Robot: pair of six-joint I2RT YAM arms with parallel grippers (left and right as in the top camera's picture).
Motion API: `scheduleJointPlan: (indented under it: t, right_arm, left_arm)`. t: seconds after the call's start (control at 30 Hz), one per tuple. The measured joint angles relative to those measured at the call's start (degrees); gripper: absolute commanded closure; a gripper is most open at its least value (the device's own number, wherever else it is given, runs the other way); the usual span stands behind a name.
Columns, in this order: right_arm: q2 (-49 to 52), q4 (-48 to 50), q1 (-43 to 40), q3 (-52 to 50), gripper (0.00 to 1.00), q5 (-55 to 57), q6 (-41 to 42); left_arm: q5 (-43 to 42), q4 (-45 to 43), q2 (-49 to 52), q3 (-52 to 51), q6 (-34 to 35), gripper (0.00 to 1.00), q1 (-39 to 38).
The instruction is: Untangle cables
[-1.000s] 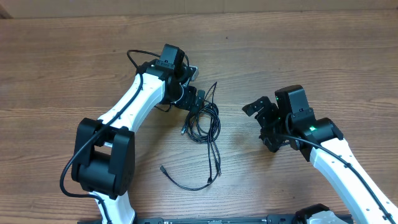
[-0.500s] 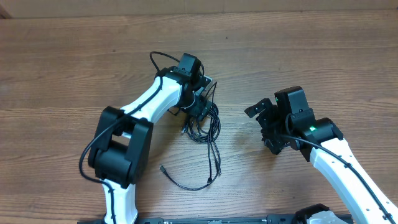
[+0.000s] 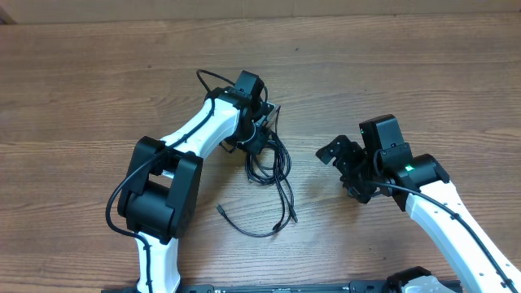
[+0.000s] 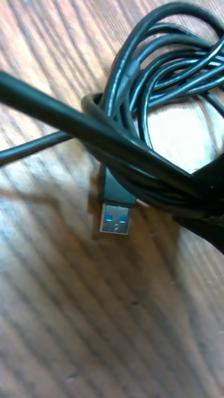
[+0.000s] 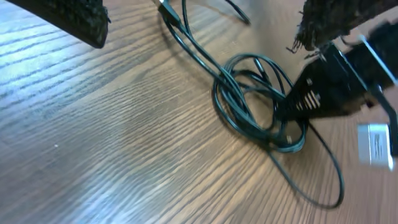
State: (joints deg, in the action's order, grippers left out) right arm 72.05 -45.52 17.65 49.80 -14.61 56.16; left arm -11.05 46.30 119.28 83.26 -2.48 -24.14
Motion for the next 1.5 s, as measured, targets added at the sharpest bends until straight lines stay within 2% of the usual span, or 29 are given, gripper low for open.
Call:
scheduleJointPlan:
  t: [0.1,0.2,0.33,0.47,0.53,0.67,0.73,0.83,0.9,0.97,1.0,1.27,1.37,1.5]
  right_arm:
    - [0.0,0.5,0.0,0.0,0.12,-3.0,-6.0]
    - [0.0,2.8,0.0,0.0,0.12,-7.8,-11.2]
    - [0.0,8.0,0.2,0.0,0.12,-19.2,-19.9]
    - [0.0,11.3,2.3,0.0,0.13,-21.2,-21.8]
    - [0.0,14.2,3.4,0.0,0.16,-21.2,-22.2]
    - [0.0,18.1,4.6,0.0,0.19,-21.2,-22.5]
    - [0.0,20.3,5.0,0.0,0.3,-21.2,-22.6]
    - [0.0,21.9,4.9,0.0,0.59,-21.0,-23.1]
    - [0.1,21.7,4.9,0.0,0.72,-20.3,-22.7]
    - [0.2,21.0,4.9,0.0,0.91,-19.8,-23.1]
    - [0.2,20.8,4.9,0.0,0.96,-19.6,-22.8]
    - [0.2,14.2,4.9,0.2,0.96,-20.8,-23.4]
    - [0.2,10.3,5.0,0.5,0.96,-21.1,-23.3]
    - [0.2,7.0,5.3,1.7,0.96,-21.2,-24.3]
  left_arm:
    - [0.0,3.5,-0.7,0.8,0.5,0.96,0.0]
    - [-1.1,6.3,-4.3,0.8,0.7,0.96,0.0]
    - [-3.9,9.3,-15.3,1.5,0.7,0.96,0.0]
    - [-5.0,11.2,-21.8,1.7,0.7,0.96,0.0]
    - [-5.3,12.5,-24.5,1.7,0.7,0.96,0.0]
    - [-7.8,14.1,-26.3,1.7,0.7,0.96,0.1]
    - [-11.8,14.1,-26.3,1.7,0.7,0.96,0.1]
    - [-19.0,14.1,-26.3,1.7,0.7,0.96,0.1]
    - [-21.8,14.1,-26.3,1.8,0.7,0.96,0.1]
    - [-22.9,14.1,-26.3,1.8,0.7,0.96,0.4]
    - [-23.5,14.0,-26.3,1.8,0.7,0.96,0.6]
    - [-24.7,10.4,-26.3,1.7,3.1,0.96,2.1]
    - [-22.1,8.4,-26.3,1.7,7.3,0.96,3.9]
    - [-16.0,9.2,-26.3,1.7,17.1,0.96,5.7]
